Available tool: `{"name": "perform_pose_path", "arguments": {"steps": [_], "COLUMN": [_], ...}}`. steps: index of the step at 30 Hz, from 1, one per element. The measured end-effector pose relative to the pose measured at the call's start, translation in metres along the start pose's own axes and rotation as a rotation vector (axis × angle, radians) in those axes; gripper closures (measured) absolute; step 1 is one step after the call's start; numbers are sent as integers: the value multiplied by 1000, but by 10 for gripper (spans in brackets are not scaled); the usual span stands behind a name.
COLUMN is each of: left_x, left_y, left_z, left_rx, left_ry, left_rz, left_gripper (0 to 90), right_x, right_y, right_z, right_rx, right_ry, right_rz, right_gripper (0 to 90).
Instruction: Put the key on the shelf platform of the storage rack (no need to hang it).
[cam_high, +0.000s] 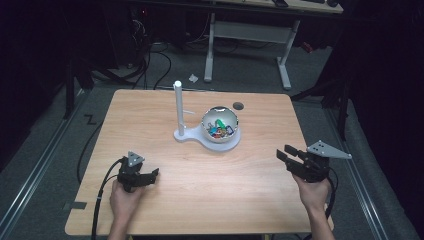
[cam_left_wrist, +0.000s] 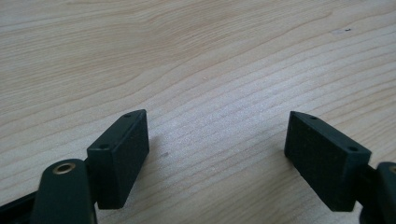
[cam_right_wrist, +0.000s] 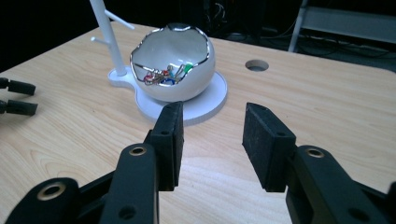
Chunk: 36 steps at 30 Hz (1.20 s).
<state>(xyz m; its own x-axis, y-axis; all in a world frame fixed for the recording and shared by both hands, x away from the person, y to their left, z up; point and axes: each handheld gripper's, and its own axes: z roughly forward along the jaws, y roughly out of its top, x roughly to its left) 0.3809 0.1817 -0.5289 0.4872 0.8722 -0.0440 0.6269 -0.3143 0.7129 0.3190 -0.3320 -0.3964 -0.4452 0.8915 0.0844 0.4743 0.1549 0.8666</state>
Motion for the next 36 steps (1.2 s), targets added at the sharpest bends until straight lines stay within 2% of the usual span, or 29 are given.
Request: {"name": "perform_pose_path", "arguments": {"steps": [20, 33, 36], "left_x": [0, 0, 0], "left_y": [0, 0, 0], "left_z": [0, 0, 0], "left_rx": [0, 1, 0], "left_ry": [0, -1, 0], "left_rz": [0, 0, 0], "left_gripper": [224, 224, 224], "right_x": [6, 6, 5], "right_y": [-32, -46, -49], "right_z": [27, 46, 50], "right_rx": [36, 61, 73], "right_ry": [8, -23, -24], "right_rz": [15, 9, 20], "right_gripper": [539, 499, 498]}}
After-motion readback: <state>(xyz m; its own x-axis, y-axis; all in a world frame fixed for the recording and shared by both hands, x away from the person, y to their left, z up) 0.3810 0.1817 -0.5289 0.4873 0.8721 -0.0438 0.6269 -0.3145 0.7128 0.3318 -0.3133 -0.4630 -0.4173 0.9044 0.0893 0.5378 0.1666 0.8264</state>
